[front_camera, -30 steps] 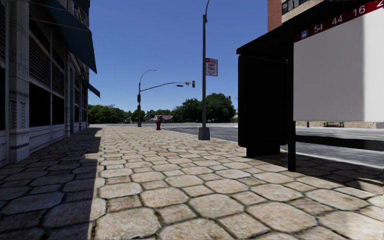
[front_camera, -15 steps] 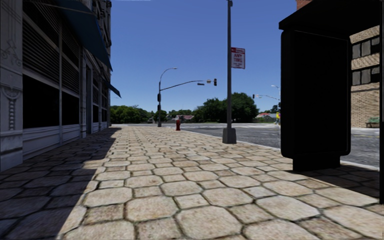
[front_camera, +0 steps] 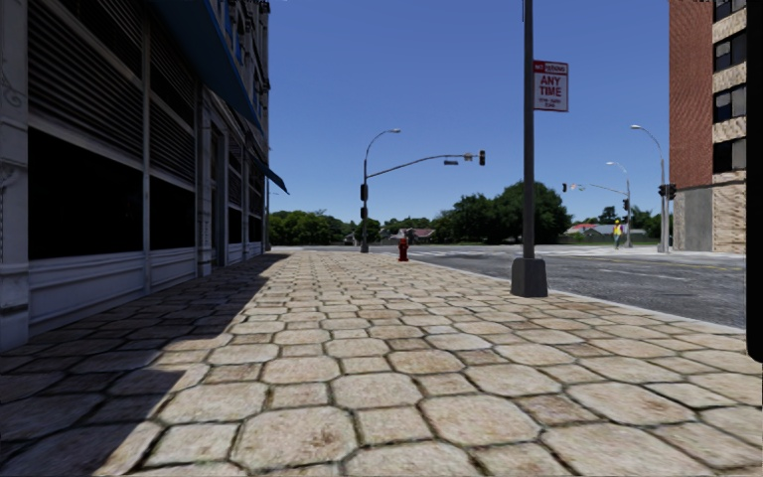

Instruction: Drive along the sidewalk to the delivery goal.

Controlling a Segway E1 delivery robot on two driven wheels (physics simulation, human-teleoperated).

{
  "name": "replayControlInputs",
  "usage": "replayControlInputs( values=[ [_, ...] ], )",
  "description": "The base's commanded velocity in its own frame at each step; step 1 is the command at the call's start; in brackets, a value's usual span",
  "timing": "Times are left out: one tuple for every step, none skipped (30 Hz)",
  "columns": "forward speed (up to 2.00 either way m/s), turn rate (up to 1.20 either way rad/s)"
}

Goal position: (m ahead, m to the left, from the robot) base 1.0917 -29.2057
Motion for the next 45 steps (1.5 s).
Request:
replayControlInputs(
  values=[
    [2.00, 0.38],
    [2.00, 0.38],
    [2.00, 0.39],
    [2.00, 0.39],
    [2.00, 0.39],
    [2.00, 0.00],
    [2.00, 0.00],
    [2.00, 0.00],
    [2.00, 0.00],
    [2.00, 0.00],
    [2.00, 0.00],
    [2.00, 0.00],
    [2.00, 0.00],
    [2.00, 0.00],
    [2.00, 0.00],
    [2.00, 0.00],
    [2.00, 0.00],
    [2.00, 0.00],
    [2.00, 0.00],
    [2.00, 0.00],
    [2.00, 0.00],
    [2.00, 0.00],
    [2.00, 0.00],
    [2.00, 0.00],
    [2.00, 0.00],
    [2.00, 0.00],
    [2.00, 0.00],
    [2.00, 0.00],
    [2.00, 0.00],
    [2.00, 0.00],
    [2.00, 0.00],
    [2.00, 0.00],
    [2.00, 0.00],
    [2.00, 0.00],
    [2.00, 0.00],
    [2.00, 0.00],
    [2.00, 0.00],
    [2.00, 0.00],
    [2.00, 0.00],
    [2.00, 0.00],
    [2.00, 0.00],
    [2.00, 0.00],
    [2.00, 0.00],
    [2.00, 0.00],
    [2.00, 0.00]
  ],
)
